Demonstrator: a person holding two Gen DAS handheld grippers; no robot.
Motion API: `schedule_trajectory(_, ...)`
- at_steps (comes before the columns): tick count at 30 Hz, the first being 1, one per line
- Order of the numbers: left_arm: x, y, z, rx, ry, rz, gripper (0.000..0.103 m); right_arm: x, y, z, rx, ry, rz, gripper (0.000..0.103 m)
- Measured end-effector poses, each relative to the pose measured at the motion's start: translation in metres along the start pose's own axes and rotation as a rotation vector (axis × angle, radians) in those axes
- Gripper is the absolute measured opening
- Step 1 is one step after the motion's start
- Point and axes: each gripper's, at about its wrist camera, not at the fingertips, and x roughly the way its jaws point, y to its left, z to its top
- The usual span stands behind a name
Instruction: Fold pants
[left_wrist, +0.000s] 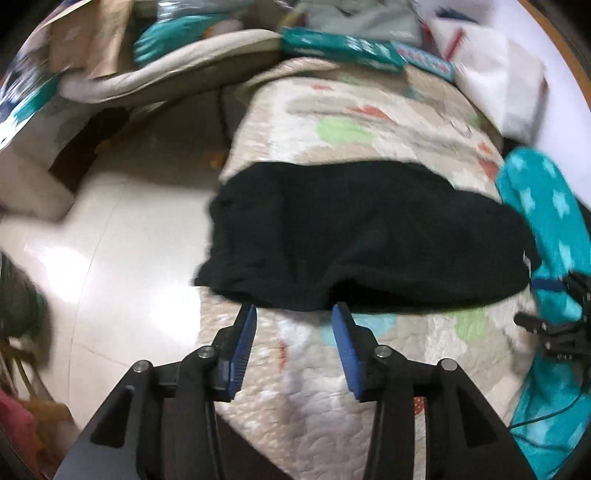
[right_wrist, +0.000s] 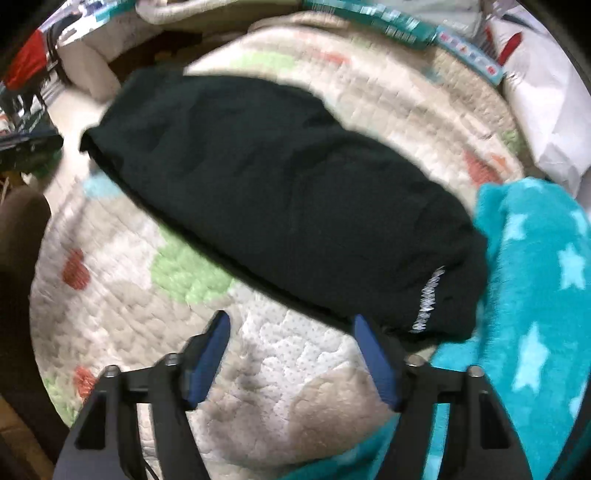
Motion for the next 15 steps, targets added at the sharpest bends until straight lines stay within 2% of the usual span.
schedule_trajectory(5,0.008,0.031,0.017,-0.195,0.017,0.029,0.043,-0.018,0.002,0.019,0.05,-0.095,0.001,0.075)
schedule_trajectory(11,0.058,-0.002,0.025,-0.127,0.058,0.108,0.043,0.02,0.006,0.051,0.185,-0.114,0.002,0.075)
schedule_trajectory(14,0.084,-0.012,0.019,-0.053,0.103,0.237,0.046,0.05,0.008,0.047,0.184,-0.014,-0.069,0.075)
schedule_trajectory(15,0.086,-0.011,0.015,-0.046,0.096,0.258,0.054,0.056,0.007,0.042,0.176,0.019,-0.09,0.075)
